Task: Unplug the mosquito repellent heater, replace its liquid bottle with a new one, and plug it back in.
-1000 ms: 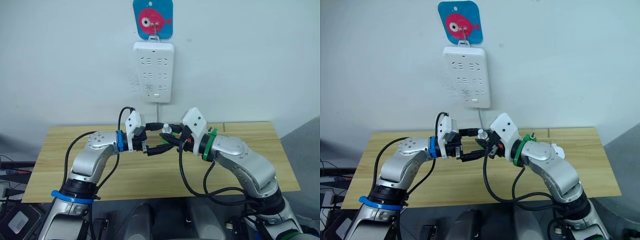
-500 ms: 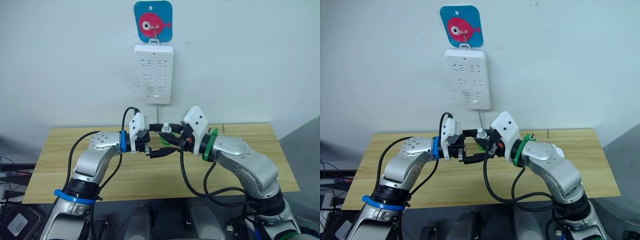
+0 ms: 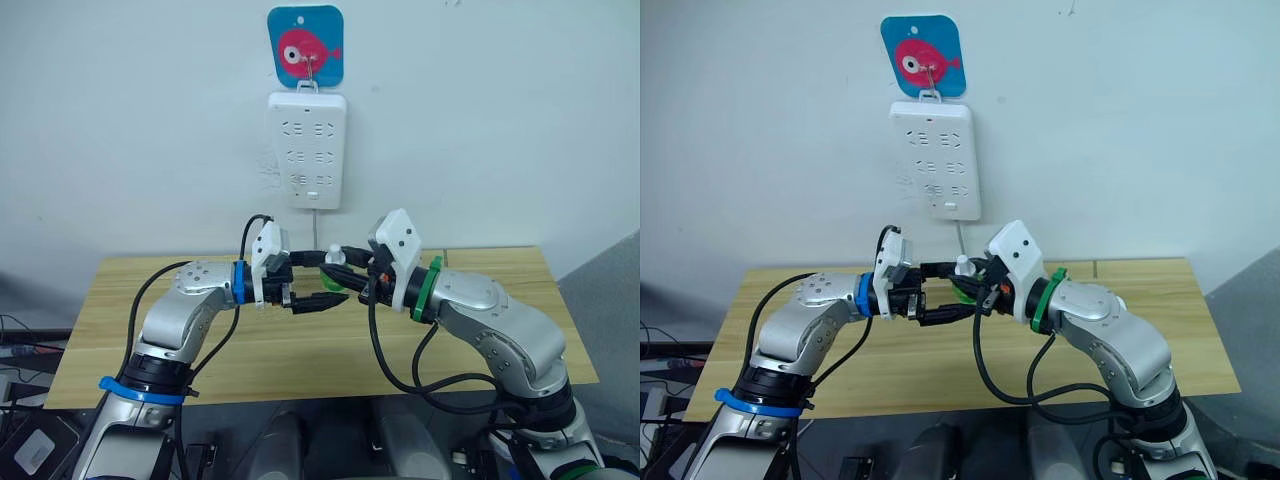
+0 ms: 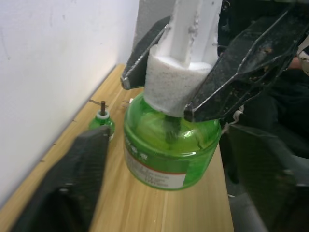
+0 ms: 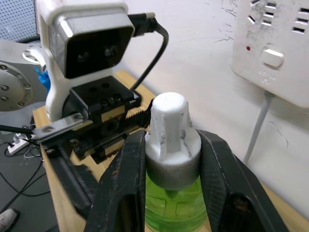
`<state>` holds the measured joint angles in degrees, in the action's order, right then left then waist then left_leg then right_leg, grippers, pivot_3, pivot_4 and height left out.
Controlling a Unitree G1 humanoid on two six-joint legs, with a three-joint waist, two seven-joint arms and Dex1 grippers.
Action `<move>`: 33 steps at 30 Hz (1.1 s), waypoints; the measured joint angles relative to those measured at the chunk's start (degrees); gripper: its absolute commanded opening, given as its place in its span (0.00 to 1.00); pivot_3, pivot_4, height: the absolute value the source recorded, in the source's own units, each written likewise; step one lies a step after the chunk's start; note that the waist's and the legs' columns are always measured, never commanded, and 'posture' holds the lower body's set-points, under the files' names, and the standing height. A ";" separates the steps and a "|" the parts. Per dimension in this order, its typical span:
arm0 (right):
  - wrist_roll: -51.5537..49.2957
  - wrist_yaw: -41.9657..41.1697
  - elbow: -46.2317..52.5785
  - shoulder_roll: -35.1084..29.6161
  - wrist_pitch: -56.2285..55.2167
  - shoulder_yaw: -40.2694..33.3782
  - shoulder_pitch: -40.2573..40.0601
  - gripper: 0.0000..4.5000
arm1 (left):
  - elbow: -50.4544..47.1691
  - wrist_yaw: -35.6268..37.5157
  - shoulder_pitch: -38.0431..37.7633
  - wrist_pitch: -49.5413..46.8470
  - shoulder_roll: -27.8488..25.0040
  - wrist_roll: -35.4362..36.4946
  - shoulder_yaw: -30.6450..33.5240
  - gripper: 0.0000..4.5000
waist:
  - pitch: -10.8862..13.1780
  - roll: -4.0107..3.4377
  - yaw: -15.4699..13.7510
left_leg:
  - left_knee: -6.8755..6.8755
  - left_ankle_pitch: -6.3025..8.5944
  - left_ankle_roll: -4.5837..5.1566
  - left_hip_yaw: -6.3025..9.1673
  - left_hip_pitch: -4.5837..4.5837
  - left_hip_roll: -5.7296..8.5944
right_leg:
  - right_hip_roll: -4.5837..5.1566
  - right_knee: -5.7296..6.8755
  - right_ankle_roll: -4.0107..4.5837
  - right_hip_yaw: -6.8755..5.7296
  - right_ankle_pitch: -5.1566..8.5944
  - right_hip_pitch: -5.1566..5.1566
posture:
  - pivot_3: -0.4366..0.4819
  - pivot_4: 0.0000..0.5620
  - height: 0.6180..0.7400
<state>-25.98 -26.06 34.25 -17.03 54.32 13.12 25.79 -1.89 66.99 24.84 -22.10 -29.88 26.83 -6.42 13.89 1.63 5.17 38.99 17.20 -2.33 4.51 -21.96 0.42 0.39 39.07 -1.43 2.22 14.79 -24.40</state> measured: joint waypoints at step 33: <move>-5.60 -32.58 -10.03 -24.91 -11.01 -2.97 5.92 0.78 | -9.00 1.91 -6.23 1.65 -2.12 1.28 -0.47 0.50 | -1.05 -0.04 -0.43 | 0.04 0.08 0.19 0.04 0.11 0.00 | -0.03 -0.04 0.00 0.03 -0.01 0.16 | 0.32 0.28 1.00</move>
<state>-31.58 -58.63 24.21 -41.94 43.31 10.15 31.71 -10.89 68.90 18.61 -20.45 -31.99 28.11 -6.89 12.83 1.59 4.75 39.03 17.28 -2.14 4.55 -21.85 0.42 0.35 39.02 -1.43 2.25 14.78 -24.24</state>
